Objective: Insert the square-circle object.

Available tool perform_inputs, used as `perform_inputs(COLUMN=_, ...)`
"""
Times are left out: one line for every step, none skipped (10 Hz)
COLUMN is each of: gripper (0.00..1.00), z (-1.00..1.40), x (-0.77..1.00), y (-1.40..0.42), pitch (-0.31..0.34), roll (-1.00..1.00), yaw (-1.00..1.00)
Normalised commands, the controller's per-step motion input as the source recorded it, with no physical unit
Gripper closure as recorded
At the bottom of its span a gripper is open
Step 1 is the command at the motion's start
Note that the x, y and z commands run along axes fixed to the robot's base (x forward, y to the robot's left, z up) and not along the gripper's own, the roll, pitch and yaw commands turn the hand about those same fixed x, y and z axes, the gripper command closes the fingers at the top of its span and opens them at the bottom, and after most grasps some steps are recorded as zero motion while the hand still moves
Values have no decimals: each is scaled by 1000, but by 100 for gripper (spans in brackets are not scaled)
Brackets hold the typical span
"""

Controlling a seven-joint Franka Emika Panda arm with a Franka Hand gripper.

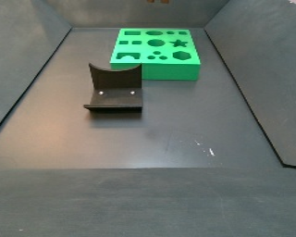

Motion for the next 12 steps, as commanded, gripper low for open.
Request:
perform_inputs(gripper=100, z=-737, x=-757, y=-591, pitch=-34, roll=261, yaw=43)
perform_inputs(gripper=100, z=-771, x=-829, y=-560, pitch=-31, roll=239, yaw=109)
perform_inputs(gripper=100, z=-783, x=-854, y=-309, pitch=-104, roll=216, yaw=100)
perform_inputs(gripper=100, z=-480, x=-320, y=0, pitch=-29, roll=117, yaw=0)
perform_inputs(gripper=100, z=-349, x=6, y=171, pitch=23, roll=73, yaw=-103)
perform_inputs(gripper=100, z=-349, x=3, y=183, pitch=29, roll=87, yaw=-143)
perform_inputs(gripper=100, z=-349, x=20, y=146, pitch=33, roll=84, yaw=-194)
perform_inputs(gripper=100, z=-400, x=0, y=0, pitch=0, roll=50, yaw=-186)
perform_inputs(gripper=100, z=-374, x=31, y=-29, pitch=0, roll=-21, yaw=-231)
perform_inputs(gripper=100, z=-320, x=103, y=-34, pitch=0, roll=-59, yaw=-237)
perform_inputs(gripper=100, z=-280, x=146, y=0, pitch=0, roll=-41, yaw=-154)
perform_inputs(gripper=100, z=-280, x=0, y=-9, pitch=0, roll=-103, yaw=-63)
